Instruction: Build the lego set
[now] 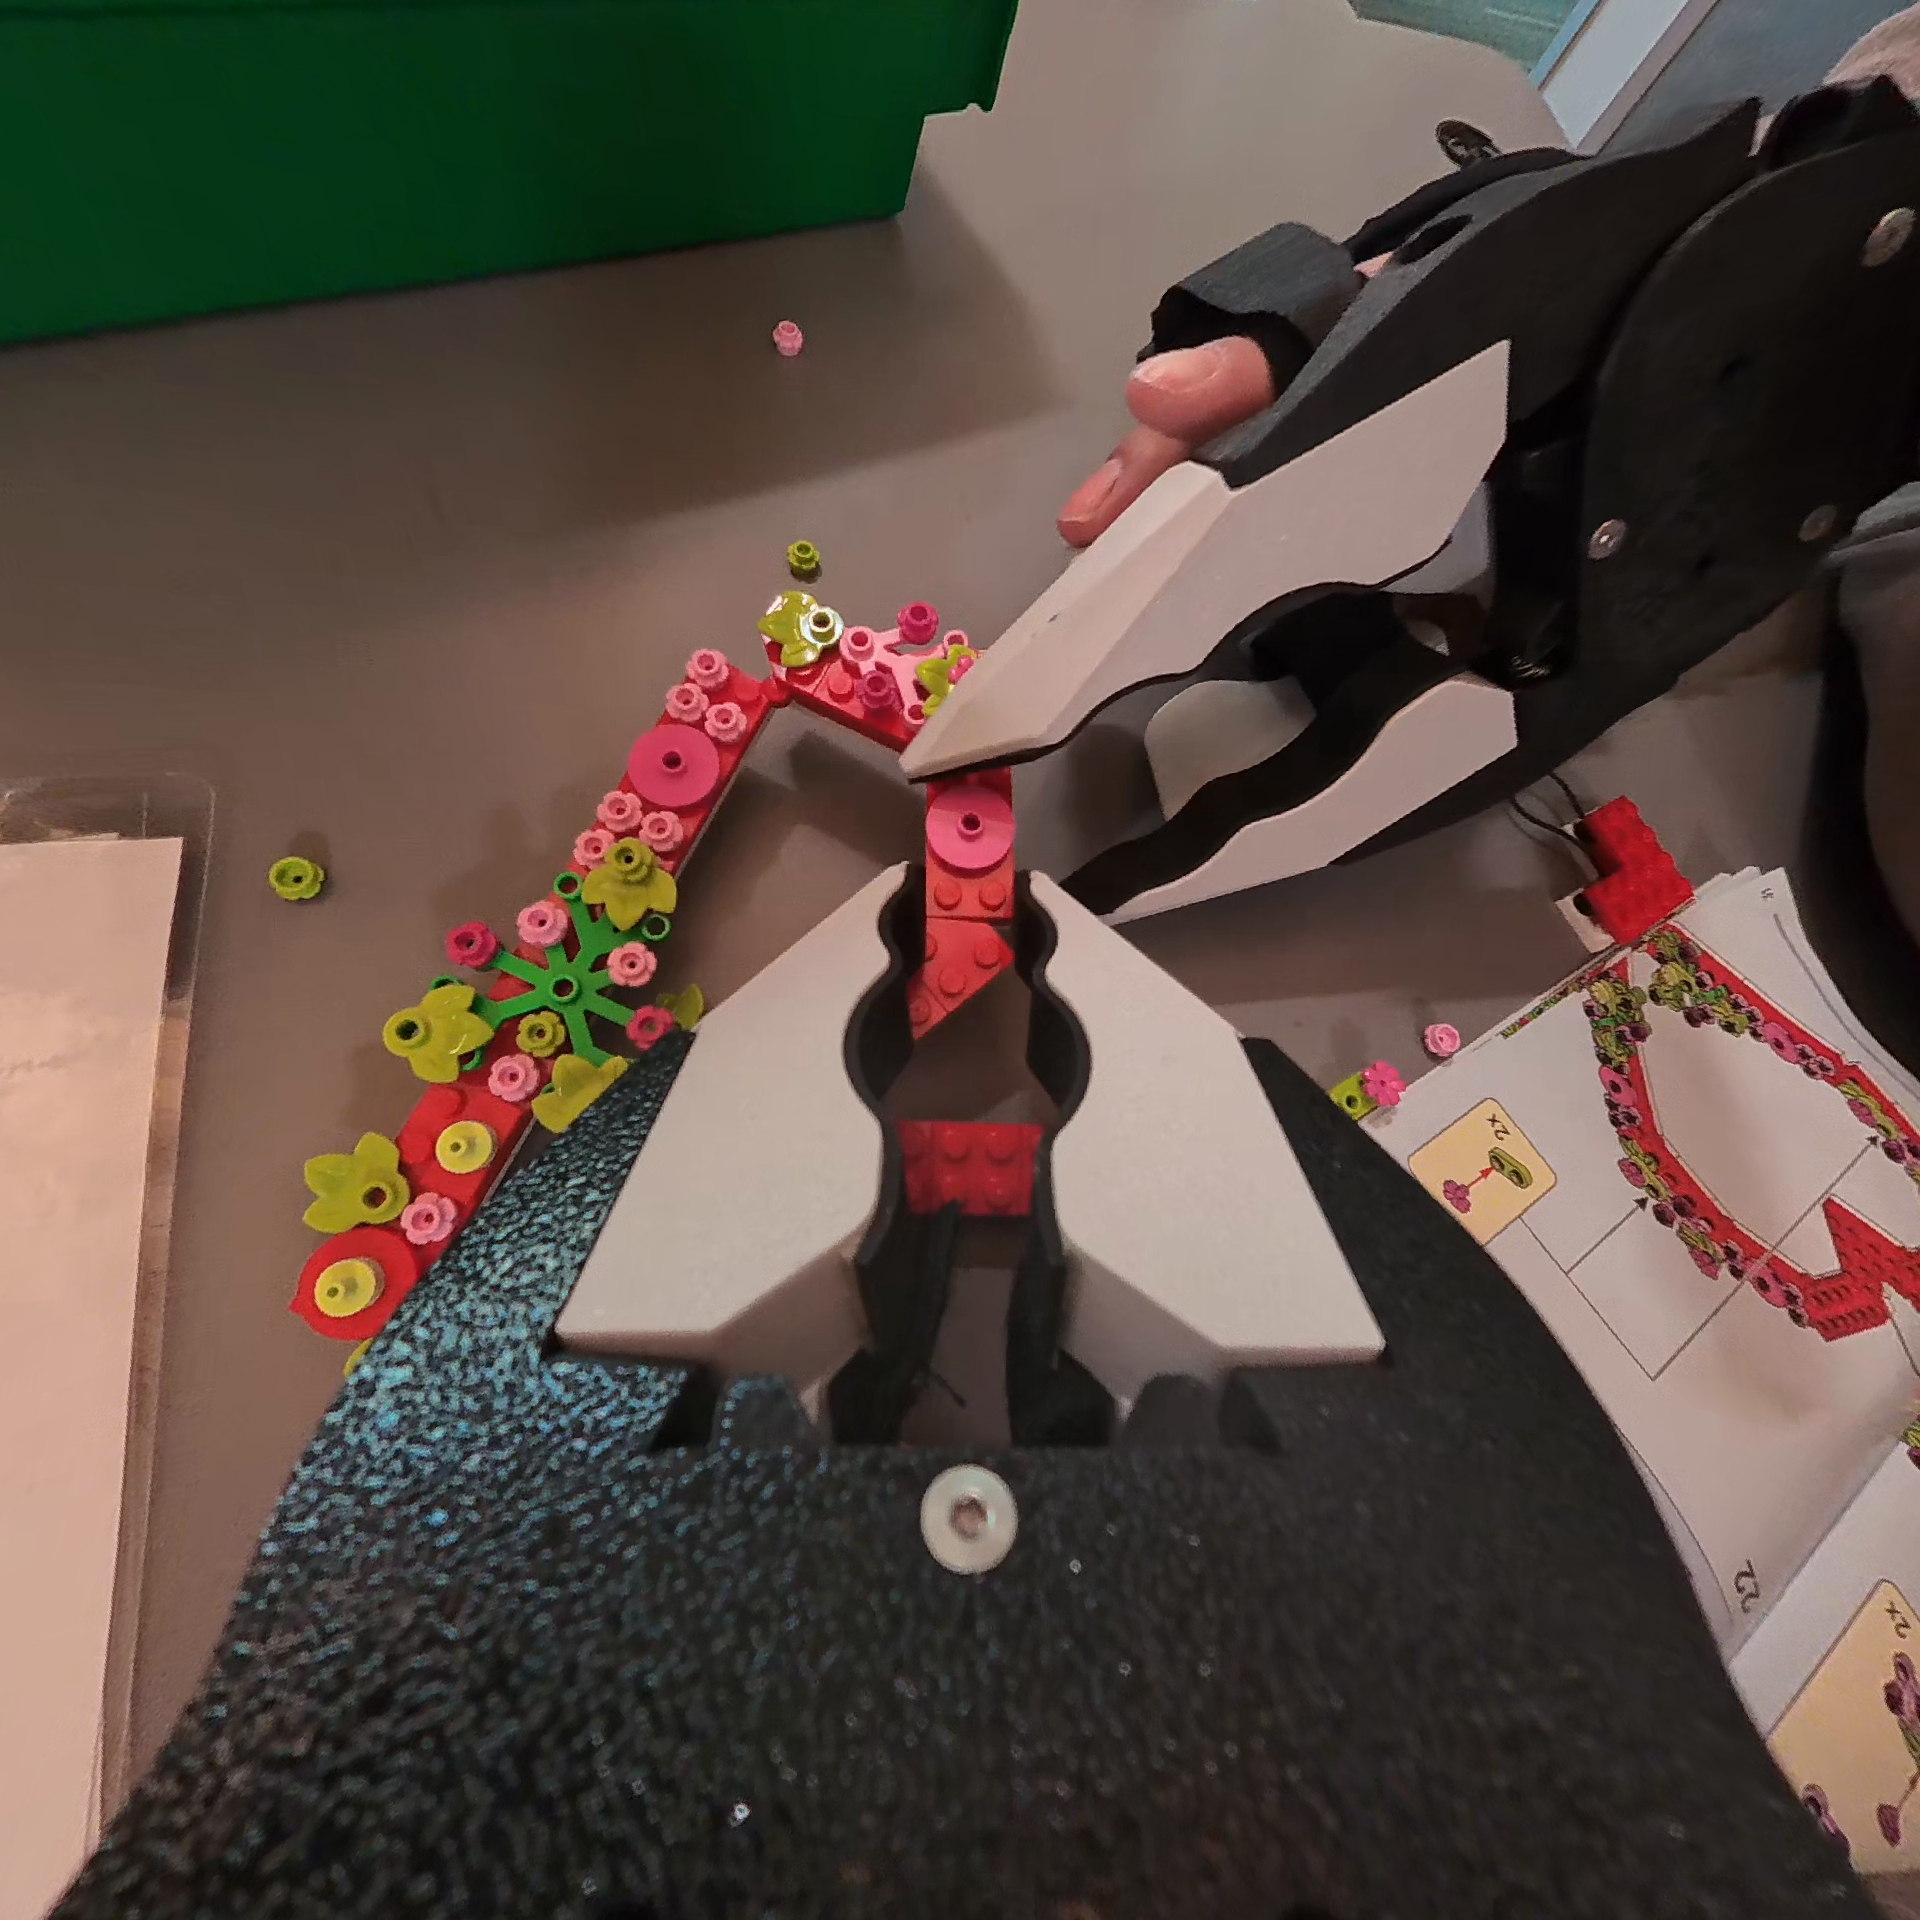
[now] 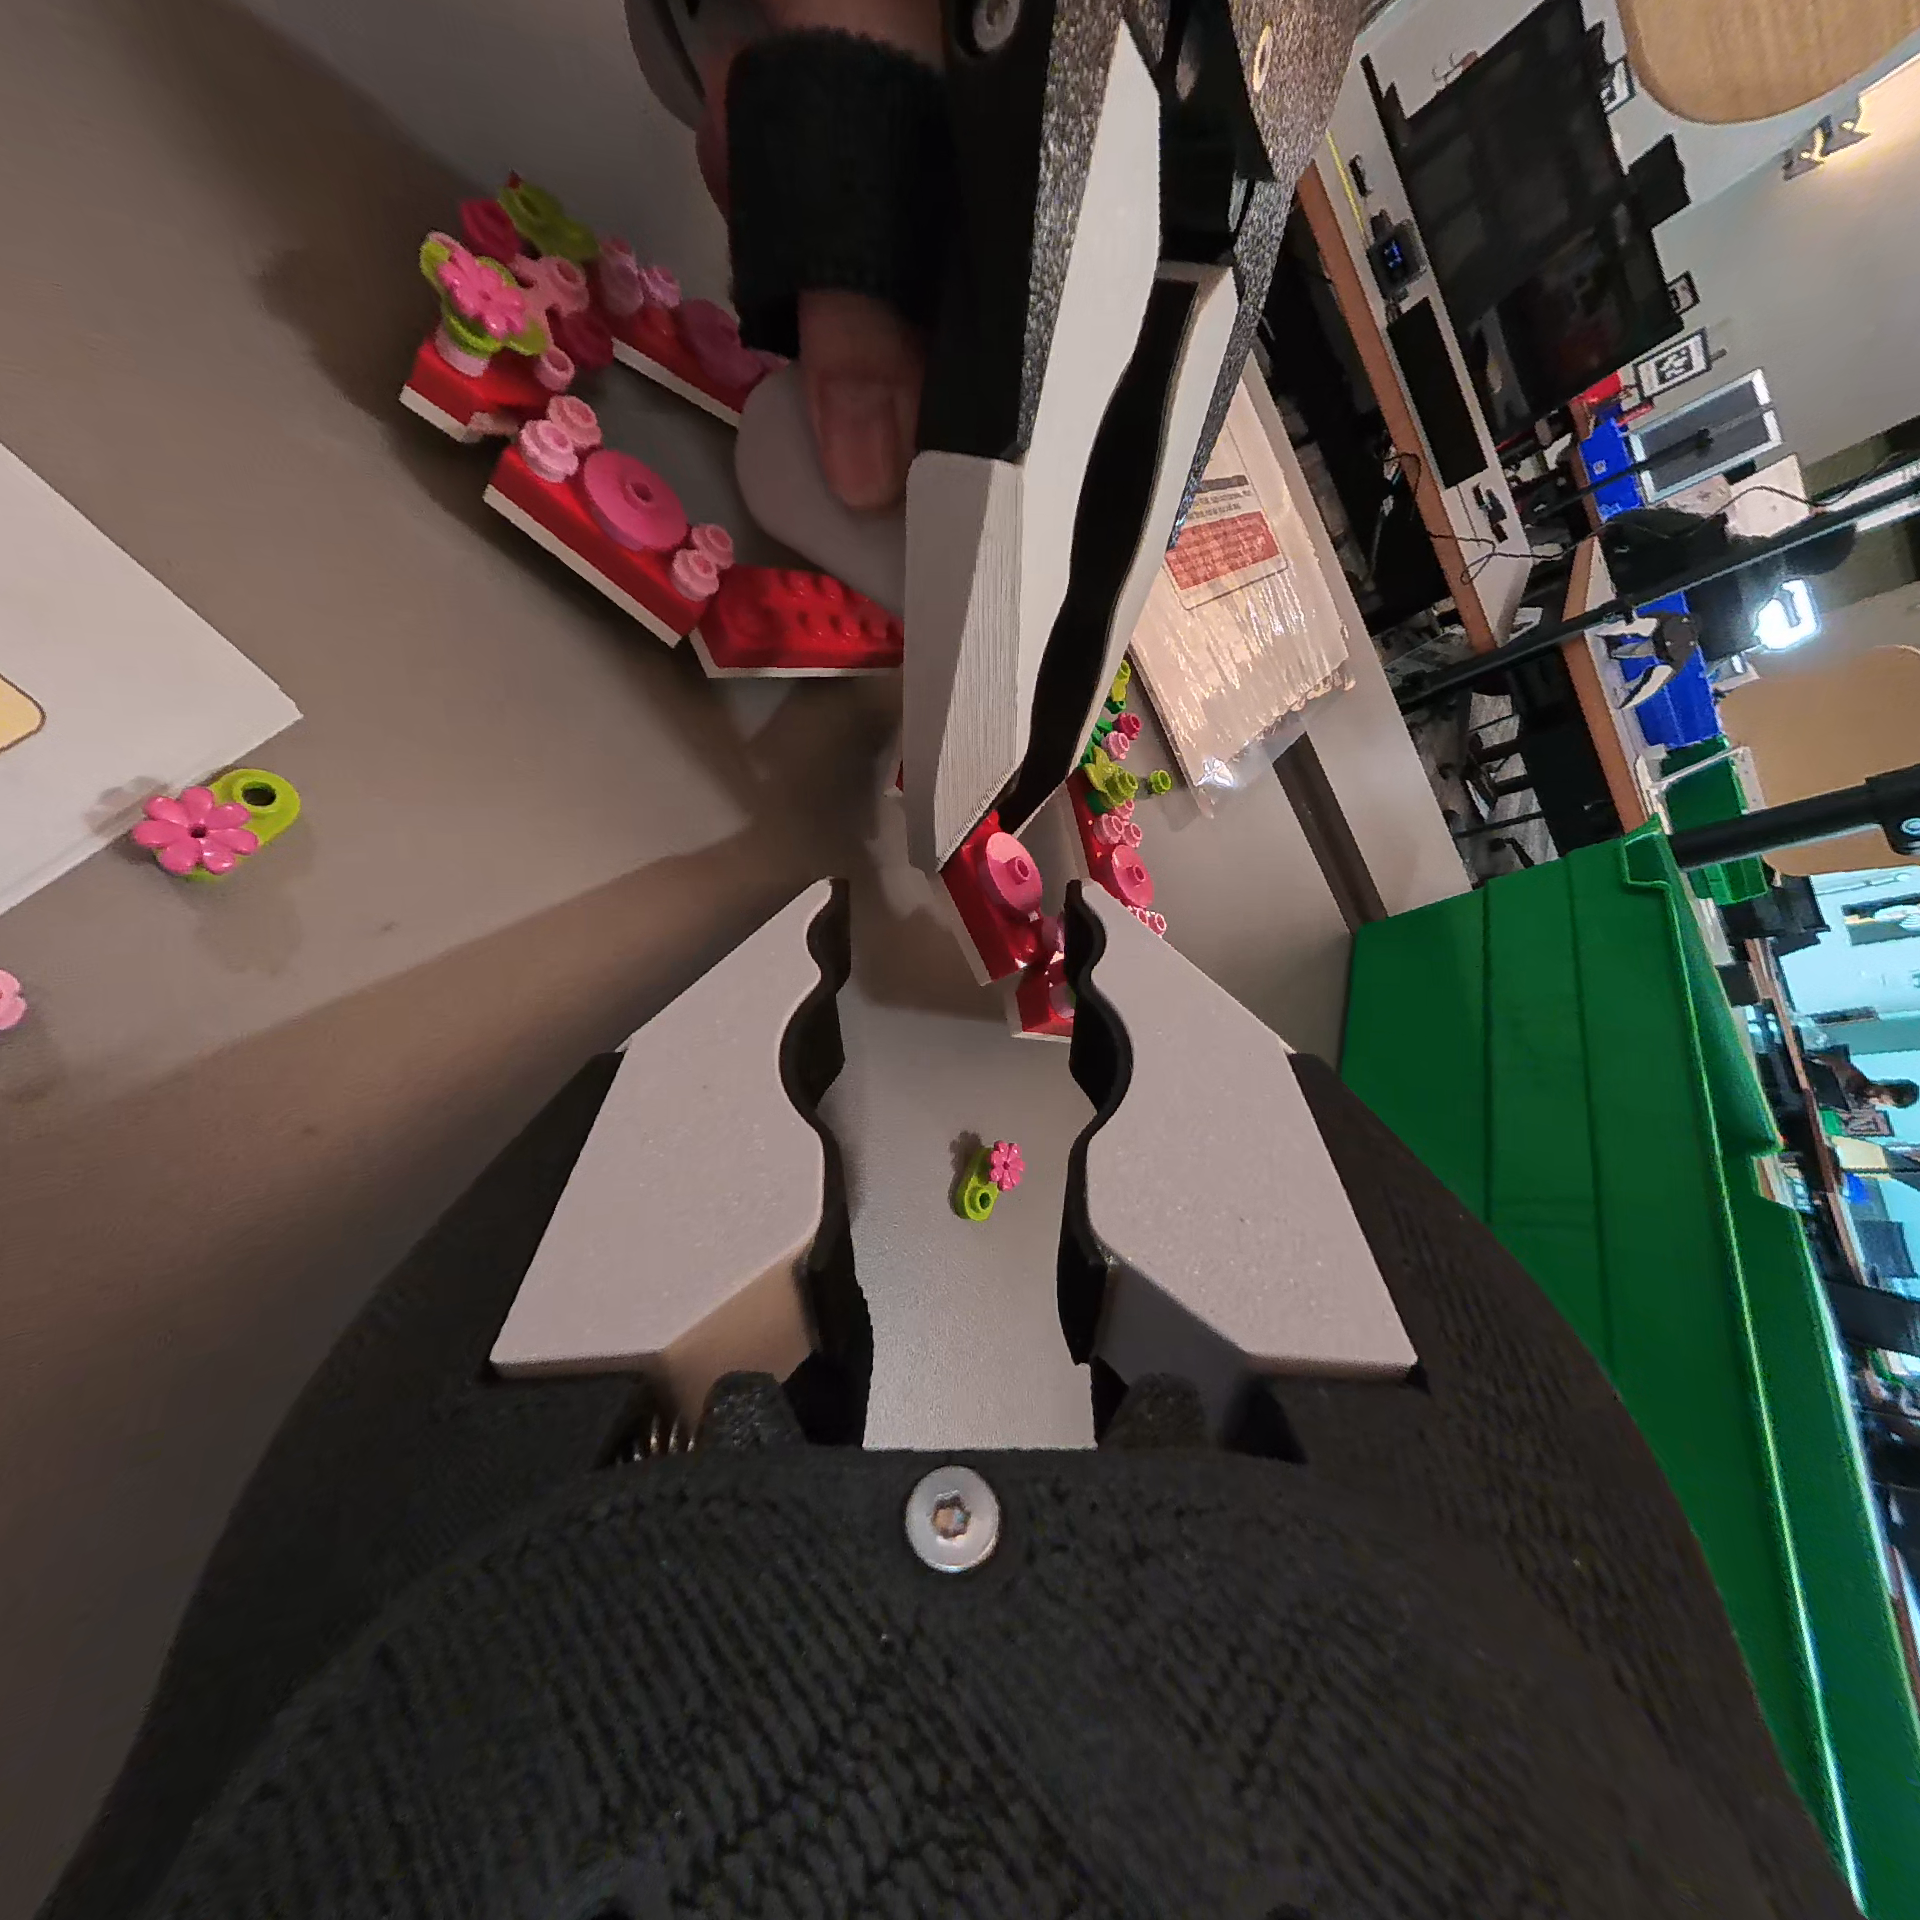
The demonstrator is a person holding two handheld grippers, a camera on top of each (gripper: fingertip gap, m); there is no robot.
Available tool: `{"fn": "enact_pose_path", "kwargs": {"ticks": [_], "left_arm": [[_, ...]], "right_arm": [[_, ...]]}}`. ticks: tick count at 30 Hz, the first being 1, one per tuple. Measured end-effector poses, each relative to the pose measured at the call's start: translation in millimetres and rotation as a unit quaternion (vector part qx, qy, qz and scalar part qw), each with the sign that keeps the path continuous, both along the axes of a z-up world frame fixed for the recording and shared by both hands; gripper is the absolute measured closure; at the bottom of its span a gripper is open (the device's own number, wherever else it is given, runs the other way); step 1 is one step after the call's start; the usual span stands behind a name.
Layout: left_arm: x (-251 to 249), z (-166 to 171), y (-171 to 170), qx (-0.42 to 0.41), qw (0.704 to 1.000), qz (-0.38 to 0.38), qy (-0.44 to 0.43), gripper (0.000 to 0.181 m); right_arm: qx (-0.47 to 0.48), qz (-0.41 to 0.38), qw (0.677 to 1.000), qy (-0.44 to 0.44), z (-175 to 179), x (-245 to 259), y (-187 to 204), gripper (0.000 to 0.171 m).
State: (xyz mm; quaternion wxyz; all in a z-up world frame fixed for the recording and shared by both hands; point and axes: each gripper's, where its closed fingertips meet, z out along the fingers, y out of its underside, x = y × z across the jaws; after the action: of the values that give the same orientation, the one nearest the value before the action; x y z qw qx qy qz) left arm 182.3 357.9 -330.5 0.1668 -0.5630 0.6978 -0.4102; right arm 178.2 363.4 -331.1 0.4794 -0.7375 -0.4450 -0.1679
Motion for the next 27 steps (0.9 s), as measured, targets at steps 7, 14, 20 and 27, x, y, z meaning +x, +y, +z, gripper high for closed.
{"fn": "enact_pose_path", "kwargs": {"ticks": [7,14,20,27], "left_arm": [[0.1,0.7,-0.3,-0.002,1.000,-0.001,0.000,0.166],[0.6,0.8,-0.3,-0.005,1.000,-0.001,-0.002,0.166],[0.6,0.5,-0.8,-0.006,1.000,-0.002,-0.001,0.165],[0.4,1.6,0.2,-0.009,1.000,0.000,-0.004,0.165]], "right_arm": [[-0.001,0.005,1.000,-0.004,-0.4,-0.5,1.0,0.133],[0.001,0.007,1.000,-0.006,-0.5,-0.9,0.6,0.134],[0.003,0.010,1.000,-0.014,-0.7,-0.9,-0.6,0.134],[0.011,0.016,1.000,-0.023,0.7,-1.2,-1.6,0.135]]}}
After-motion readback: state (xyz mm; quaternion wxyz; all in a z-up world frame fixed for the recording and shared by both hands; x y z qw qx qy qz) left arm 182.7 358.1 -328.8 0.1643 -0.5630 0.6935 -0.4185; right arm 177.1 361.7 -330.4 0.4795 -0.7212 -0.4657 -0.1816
